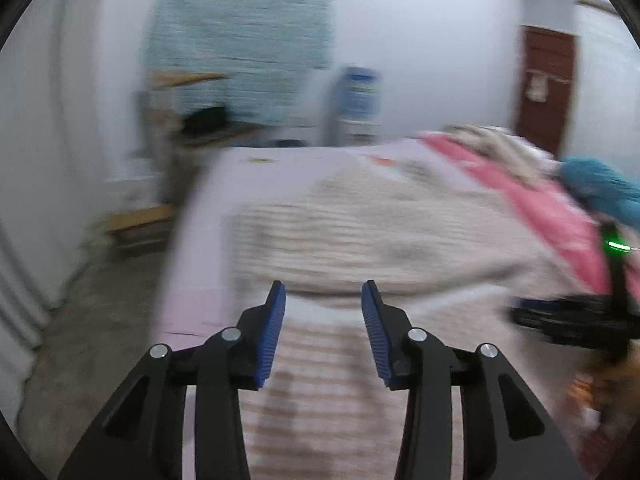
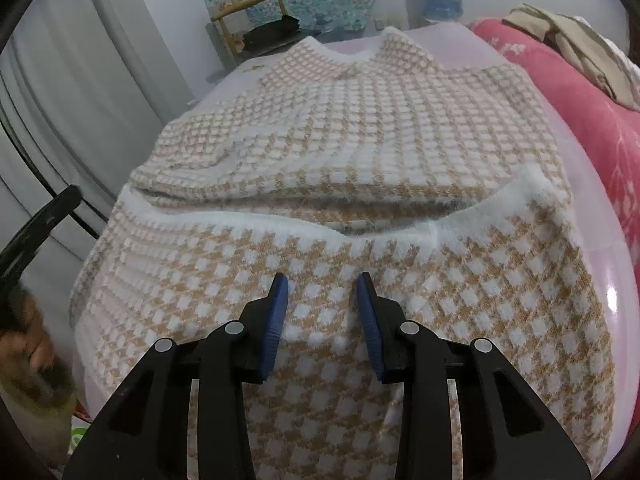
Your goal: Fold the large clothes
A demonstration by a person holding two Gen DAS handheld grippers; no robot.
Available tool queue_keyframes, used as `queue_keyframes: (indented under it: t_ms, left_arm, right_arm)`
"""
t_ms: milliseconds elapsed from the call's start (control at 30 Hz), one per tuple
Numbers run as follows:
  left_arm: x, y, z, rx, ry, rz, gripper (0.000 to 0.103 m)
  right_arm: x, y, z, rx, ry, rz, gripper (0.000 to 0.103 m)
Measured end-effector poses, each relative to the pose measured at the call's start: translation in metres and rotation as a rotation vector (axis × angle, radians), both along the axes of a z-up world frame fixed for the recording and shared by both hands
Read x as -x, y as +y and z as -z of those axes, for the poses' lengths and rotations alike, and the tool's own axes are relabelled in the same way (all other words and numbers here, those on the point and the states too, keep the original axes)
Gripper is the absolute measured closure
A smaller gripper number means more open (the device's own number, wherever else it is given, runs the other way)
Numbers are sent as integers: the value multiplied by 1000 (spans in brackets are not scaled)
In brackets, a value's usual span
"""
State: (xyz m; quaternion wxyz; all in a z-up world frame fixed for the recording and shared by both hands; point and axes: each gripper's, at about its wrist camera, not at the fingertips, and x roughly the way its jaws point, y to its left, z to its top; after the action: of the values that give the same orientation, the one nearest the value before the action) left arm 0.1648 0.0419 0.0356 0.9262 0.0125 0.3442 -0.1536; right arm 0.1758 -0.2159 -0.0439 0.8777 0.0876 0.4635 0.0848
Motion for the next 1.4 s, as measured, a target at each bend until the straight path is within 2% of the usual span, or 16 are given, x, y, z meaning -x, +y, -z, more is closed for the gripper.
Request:
queue_keyframes:
  t_ms: [133, 233, 367, 500, 600, 700, 800, 900, 967, 1033, 1067, 1167, 1200, 1267, 1333, 1400]
  left_arm:
    - [9, -46, 30, 42, 179, 177, 64]
    - [12, -67, 54, -42, 200, 180, 62]
    - [8, -62, 57, 15, 229, 172, 61]
    - [8, -64, 59, -1, 221, 172, 61]
    - [9, -63, 59, 4, 223, 163, 61]
    - [8, -62, 60, -6, 222, 165, 61]
    - [7, -65, 60, -11, 220, 167, 61]
    - [7, -64, 60, -7, 219, 166, 61]
    - [7, -64, 60, -6, 218, 163, 61]
    - [7, -63, 60, -3, 220, 163, 61]
    - [7, -63, 59, -7, 219, 165, 61]
    - [11, -65, 52, -52, 195, 167, 61]
    - [15, -65, 44, -69, 164, 181, 61]
    - [26, -64, 31, -41, 131, 245, 61]
    - [37, -66, 26, -8, 151, 326, 61]
    - [47, -70, 30, -11, 185, 367, 61]
  right_arm:
    - [4, -5, -5, -21, -5, 19, 74]
    - [16, -9, -23, -7, -50, 31, 76]
    - [48, -7, -52, 0, -124, -23, 76]
    - [72, 12, -49, 7, -108, -109, 76]
    - [76, 39, -23, 96, -51, -154, 76]
    - [74, 44, -6, 122, -43, -144, 75]
    - [73, 39, -16, 111, -40, -135, 77]
    - [86, 34, -32, 141, -80, -144, 77]
    - [93, 29, -29, 133, -68, -141, 77]
    - [95, 24, -13, 136, -15, -125, 77]
    - [95, 20, -2, 112, -3, -114, 77]
    - [92, 10, 2, 22, -9, -87, 76]
    - [91, 9, 2, 10, -5, -82, 76]
    - [91, 9, 2, 23, -12, -84, 76]
    - [87, 5, 0, 33, -13, -86, 76]
    - [83, 1, -1, 26, -11, -84, 76]
